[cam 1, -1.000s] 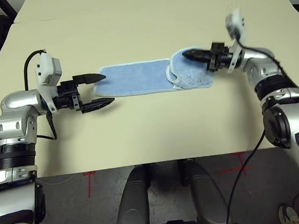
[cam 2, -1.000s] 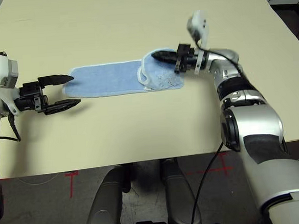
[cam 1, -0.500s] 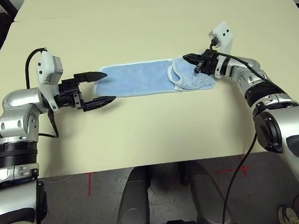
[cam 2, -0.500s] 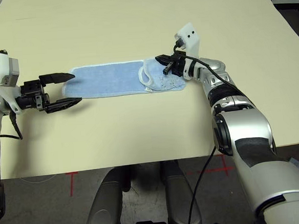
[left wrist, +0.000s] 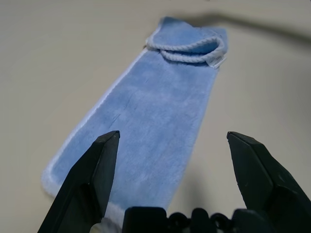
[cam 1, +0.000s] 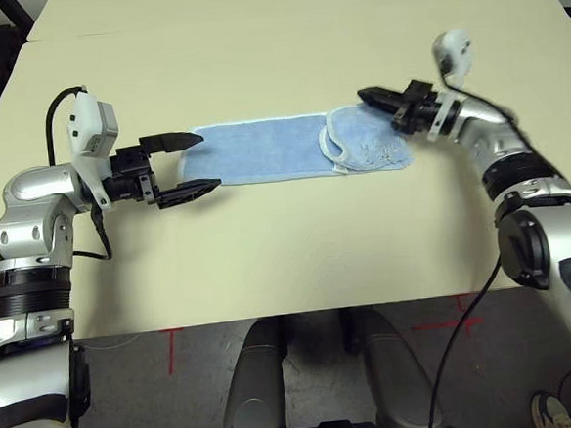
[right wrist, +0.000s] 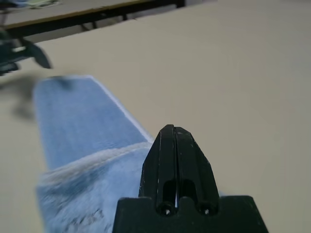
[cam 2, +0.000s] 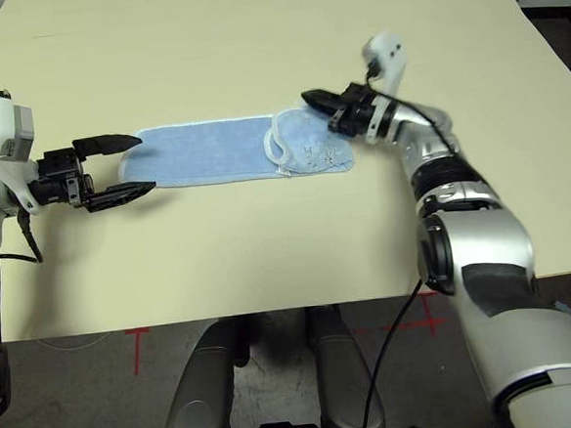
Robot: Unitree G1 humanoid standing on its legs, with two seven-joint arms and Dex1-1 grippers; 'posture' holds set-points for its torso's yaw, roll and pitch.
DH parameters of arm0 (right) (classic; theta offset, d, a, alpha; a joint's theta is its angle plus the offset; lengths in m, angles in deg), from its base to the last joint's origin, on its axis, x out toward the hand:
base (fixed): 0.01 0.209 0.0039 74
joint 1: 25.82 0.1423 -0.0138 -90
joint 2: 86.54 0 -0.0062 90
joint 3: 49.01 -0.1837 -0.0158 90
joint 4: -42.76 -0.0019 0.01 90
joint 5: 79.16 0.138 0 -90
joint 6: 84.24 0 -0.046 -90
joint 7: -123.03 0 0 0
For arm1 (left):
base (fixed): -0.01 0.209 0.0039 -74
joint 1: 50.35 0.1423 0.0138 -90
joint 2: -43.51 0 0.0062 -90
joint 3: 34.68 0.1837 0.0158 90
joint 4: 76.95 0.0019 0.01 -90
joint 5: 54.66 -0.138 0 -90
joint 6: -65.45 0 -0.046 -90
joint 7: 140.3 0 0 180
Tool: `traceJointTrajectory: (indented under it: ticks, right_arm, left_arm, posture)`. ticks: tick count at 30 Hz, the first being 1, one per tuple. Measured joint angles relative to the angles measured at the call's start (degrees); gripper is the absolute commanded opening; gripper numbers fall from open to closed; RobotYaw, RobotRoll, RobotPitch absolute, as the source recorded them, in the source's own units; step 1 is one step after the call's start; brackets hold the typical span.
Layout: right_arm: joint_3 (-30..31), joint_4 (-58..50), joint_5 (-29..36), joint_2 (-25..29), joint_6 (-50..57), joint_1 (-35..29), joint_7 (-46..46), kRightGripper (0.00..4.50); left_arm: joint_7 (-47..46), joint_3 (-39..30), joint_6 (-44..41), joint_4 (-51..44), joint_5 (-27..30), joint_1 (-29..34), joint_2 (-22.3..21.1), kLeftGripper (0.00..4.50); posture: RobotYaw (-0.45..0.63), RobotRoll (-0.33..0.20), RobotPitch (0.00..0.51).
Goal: Fold the towel and set it aside.
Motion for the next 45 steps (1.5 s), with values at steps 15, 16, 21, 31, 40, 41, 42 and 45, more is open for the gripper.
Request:
traceJointTrajectory:
  ticks: [15, 16, 21, 31, 40, 41, 42, 45]
  right_arm:
    - [3.39, -8.56, 0.36, 7.42, -3.19, -12.62, 11.10, 0.02]
    - [3.60, -8.57, 0.35, 7.41, -3.68, -12.73, 11.13, 0.02]
    - [4.35, -8.85, 0.26, 7.41, -6.10, -13.40, 12.37, 0.50]
    - [5.06, -10.07, 1.77, 7.75, -8.17, -13.96, 14.21, 3.95]
    - [5.06, -15.45, 3.48, 7.30, -1.22, -16.23, 13.24, 4.47]
    - [5.07, -15.95, 3.59, 7.15, -0.61, -16.66, 12.99, 4.47]
    - [5.07, -16.73, 3.79, 6.99, -0.04, -17.23, 12.73, 4.47]
    - [5.08, -18.68, 4.23, 6.55, 1.30, -17.93, 12.12, 4.47]
  left_arm:
    - [0.02, 0.84, 1.32, 2.34, -0.19, -1.06, 1.11, 4.50]
    - [0.02, 0.84, 1.33, 2.34, -0.19, -1.06, 1.11, 4.50]
    - [0.00, 0.85, 1.32, 2.34, -0.19, -1.02, 1.11, 4.50]
    - [-4.98, -0.03, -1.21, 2.14, -0.06, -0.83, 1.11, 4.50]
    - [-19.57, -5.83, -43.78, -1.06, 7.27, -7.78, -6.38, 4.50]
    - [-20.93, -7.11, -48.63, -1.88, 8.50, -8.41, -7.15, 4.50]
    - [-21.78, -8.16, -53.73, -3.26, 10.21, -8.41, -7.81, 4.50]
    - [-23.52, -9.96, -63.94, -6.01, 13.89, -7.04, -7.93, 4.50]
  posture:
    - [0.06, 0.000, 0.298]
    - [0.06, 0.000, 0.298]
    - [0.07, 0.000, 0.293]
    - [0.12, 0.000, 0.273]
    - [0.14, 0.000, 0.288]
    - [0.15, 0.000, 0.289]
    - [0.15, 0.000, 0.289]
    - [0.14, 0.000, 0.290]
